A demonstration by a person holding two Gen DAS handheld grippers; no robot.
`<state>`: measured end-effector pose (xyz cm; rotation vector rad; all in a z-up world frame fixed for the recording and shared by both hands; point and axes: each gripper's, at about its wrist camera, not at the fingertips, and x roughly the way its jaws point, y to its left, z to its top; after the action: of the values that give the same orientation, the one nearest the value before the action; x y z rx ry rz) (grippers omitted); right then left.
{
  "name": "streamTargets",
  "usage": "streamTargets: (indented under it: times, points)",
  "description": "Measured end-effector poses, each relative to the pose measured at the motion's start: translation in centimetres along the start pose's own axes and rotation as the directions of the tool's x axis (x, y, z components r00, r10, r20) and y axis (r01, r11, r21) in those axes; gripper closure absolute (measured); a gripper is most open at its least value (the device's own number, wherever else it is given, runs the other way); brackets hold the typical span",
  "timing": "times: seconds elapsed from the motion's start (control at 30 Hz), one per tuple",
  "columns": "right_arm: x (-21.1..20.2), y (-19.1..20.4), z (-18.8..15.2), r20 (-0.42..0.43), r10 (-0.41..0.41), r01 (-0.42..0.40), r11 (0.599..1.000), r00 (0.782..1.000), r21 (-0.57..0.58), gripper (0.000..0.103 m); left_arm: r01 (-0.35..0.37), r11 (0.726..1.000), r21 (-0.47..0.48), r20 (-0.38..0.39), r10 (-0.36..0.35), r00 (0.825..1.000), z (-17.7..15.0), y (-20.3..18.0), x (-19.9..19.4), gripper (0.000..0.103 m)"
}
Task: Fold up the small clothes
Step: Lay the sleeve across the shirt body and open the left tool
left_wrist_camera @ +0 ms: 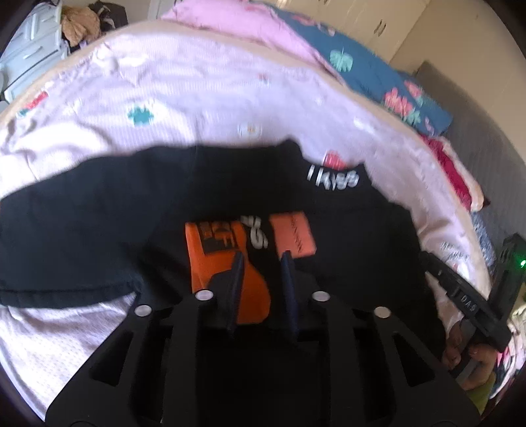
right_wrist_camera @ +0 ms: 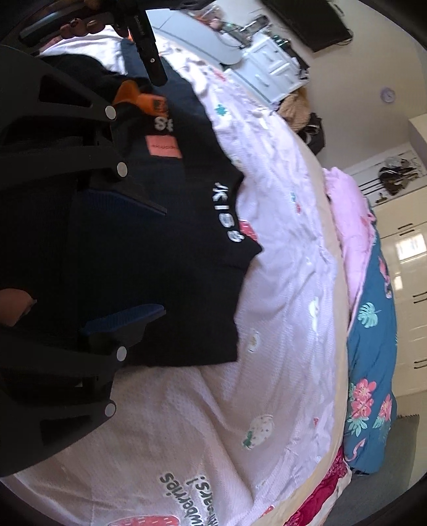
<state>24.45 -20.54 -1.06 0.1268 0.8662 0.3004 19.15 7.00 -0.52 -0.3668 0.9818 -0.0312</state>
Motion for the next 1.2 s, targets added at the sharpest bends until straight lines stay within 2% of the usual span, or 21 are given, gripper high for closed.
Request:
streamTargets:
  times: [0.07,0.13,0.27,0.37,0.43,0.5,0.57,0.63,0.67,0.7,0.8,1.0,1.2]
  points:
    - [0.5,0.1,-0.5,-0.024,-0.017,0.017,1.000,1.000,-0.006,0.043,-0.027,1.000,0.013,-0.052,0.028,0.998,-0.9,0.2,1.7,0.080]
    - [1.1,0.0,-1.2,-0.059,-0.043,0.043,0.999,0.997,-0.006,0.043,-0.055,0.998,0.017,-0.073,0.056,0.996,-1.5,0.5,2.6,0.078]
    - [2.2,-0.8,-2.2,-0.109,-0.072,0.074,0.997,0.991,0.013,0.043,-0.056,0.998,0.030,-0.064,0.058,0.996,-2.1,0.9,2.9,0.077]
    - [2.2,-0.9,-2.3,-0.098,-0.073,0.075,0.997,0.992,0.021,0.041,-0.035,0.999,0.021,-0.053,0.036,0.998,-2.2,1.1,2.4,0.072]
    - [1.8,-0.8,-2.3,-0.083,-0.060,0.063,0.998,0.995,0.027,0.036,-0.035,0.999,0.022,-0.031,0.035,0.999,-2.3,1.1,1.6,0.063]
    - [1.3,-0.6,-2.2,-0.067,-0.072,0.073,0.997,0.995,0.020,0.033,-0.042,0.998,0.037,-0.002,0.042,0.999,-2.2,1.0,0.7,0.059]
    - [0.4,-0.1,-2.0,-0.024,-0.093,0.093,0.996,0.995,0.009,0.020,-0.045,0.997,0.058,0.027,0.043,0.999,-2.0,0.7,-0.1,0.053]
    - [-0.4,0.6,-1.8,0.011,-0.103,0.103,0.995,0.995,-0.002,0.011,-0.051,0.995,0.083,0.049,0.047,0.998,-1.8,0.2,-0.7,0.037]
    - [-0.7,0.9,-1.8,0.024,-0.104,0.104,0.995,0.994,-0.008,0.007,-0.055,0.995,0.088,0.056,0.051,0.997,-1.7,0.1,-0.9,0.035]
    - [-1.0,1.2,-1.8,0.035,-0.105,0.105,0.994,0.994,-0.013,0.006,-0.062,0.994,0.094,0.065,0.056,0.996,-1.7,-0.1,-1.1,0.030]
    - [-1.6,2.3,-2.0,0.057,-0.092,0.093,0.995,0.994,-0.023,0.004,-0.064,0.994,0.086,0.091,0.057,0.994,-1.3,0.1,-1.8,0.009]
    - [-2.1,4.6,-2.3,0.063,-0.089,0.092,0.994,0.994,-0.053,0.004,-0.086,0.993,0.081,0.130,0.075,0.989,-1.2,0.9,-3.4,0.009]
    - [-2.3,7.3,-2.5,0.065,-0.055,0.061,0.994,0.996,-0.087,0.004,-0.112,0.993,0.030,0.140,0.107,0.984,-1.5,3.0,-4.6,0.009]
